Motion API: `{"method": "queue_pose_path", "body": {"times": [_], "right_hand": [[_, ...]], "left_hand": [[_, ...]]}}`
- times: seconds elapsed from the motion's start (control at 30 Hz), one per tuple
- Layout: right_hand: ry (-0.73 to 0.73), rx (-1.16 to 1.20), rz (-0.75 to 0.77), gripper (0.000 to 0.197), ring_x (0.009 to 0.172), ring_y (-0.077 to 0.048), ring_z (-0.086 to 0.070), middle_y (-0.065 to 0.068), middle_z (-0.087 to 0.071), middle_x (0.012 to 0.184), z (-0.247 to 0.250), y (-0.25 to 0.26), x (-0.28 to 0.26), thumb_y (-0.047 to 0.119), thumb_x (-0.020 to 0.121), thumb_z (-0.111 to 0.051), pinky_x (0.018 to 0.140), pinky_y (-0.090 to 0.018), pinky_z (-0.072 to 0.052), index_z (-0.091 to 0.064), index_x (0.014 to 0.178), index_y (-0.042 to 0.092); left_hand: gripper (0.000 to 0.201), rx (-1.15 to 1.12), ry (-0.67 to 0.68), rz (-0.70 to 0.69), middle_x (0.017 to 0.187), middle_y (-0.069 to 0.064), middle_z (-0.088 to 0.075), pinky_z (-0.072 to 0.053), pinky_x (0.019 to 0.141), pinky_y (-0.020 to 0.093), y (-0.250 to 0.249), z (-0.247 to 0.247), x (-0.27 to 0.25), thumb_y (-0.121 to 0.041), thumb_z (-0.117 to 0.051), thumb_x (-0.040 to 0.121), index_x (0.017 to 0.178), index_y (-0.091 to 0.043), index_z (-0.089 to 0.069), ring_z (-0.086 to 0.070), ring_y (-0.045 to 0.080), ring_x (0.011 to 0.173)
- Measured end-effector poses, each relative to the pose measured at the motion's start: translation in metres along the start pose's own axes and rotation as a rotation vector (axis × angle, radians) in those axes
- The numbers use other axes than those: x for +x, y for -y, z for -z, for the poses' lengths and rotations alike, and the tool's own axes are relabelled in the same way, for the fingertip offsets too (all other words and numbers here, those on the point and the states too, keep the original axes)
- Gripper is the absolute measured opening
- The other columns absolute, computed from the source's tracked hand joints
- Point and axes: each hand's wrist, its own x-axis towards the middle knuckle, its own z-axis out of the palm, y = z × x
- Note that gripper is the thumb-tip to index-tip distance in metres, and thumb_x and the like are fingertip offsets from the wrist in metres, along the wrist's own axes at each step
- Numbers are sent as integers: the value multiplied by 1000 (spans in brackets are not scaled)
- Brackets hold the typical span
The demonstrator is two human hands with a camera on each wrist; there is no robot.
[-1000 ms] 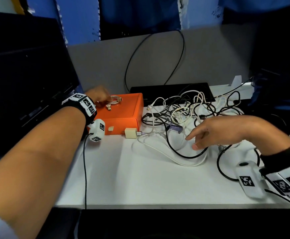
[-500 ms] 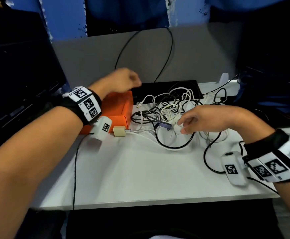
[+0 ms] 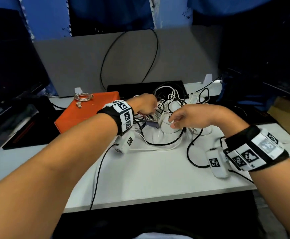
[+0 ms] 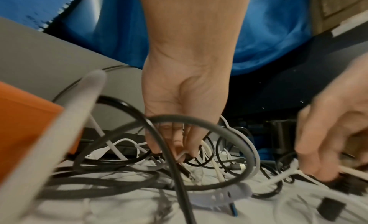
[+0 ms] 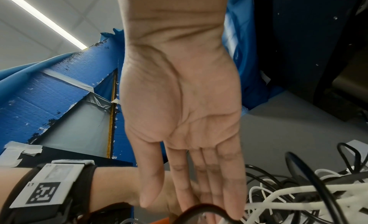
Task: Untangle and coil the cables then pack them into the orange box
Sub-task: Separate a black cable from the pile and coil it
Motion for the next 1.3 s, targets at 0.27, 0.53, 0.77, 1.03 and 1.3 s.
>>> {"method": "queue_pose_path", "body": {"times": [0.27,0.53,0.77,1.03,1.3], "right_hand": [[-108,-104,-100,56,139,-22,-46,3,-46,155,5,-17,0,53,100,-55,115,-41,-38,-49,150,29],[-35,-39,-105,41,133,-19,-51,6,-57,146,13,-23,-5,49,102,-54,115,-41,-38,-57,141,38],[-38,-8,-108,41,128,-17,-52,7,-57,144,13,-25,-7,50,102,-54,113,-37,-39,-59,140,36],[-52,18,-111,41,128,-17,-54,8,-60,141,13,-26,-6,54,101,-55,112,-36,-41,-61,137,36],[-52,-1,-97,40,125,-18,-56,6,-62,139,12,-21,-7,48,103,-53,109,-33,-42,-61,138,31]], "left_hand": [[67,-65,-1,121,142,16,-57,-52,98,39,14,-5,3,-29,-62,96,154,-10,-36,-60,33,120],[50,-132,-94,58,101,8,-63,-50,65,32,16,-6,4,-7,-69,87,132,-17,-51,-63,25,85],[22,-405,-346,52,82,-2,-69,-53,63,28,10,8,7,-3,-62,87,83,-25,-59,-68,21,79],[6,-284,-346,-43,96,-3,-70,-55,82,32,3,24,3,-20,-65,93,96,-25,-67,-67,20,93],[13,-197,-239,-108,97,-2,-68,-48,74,27,-32,0,12,-19,-70,88,100,-15,-68,-65,21,93]]}}
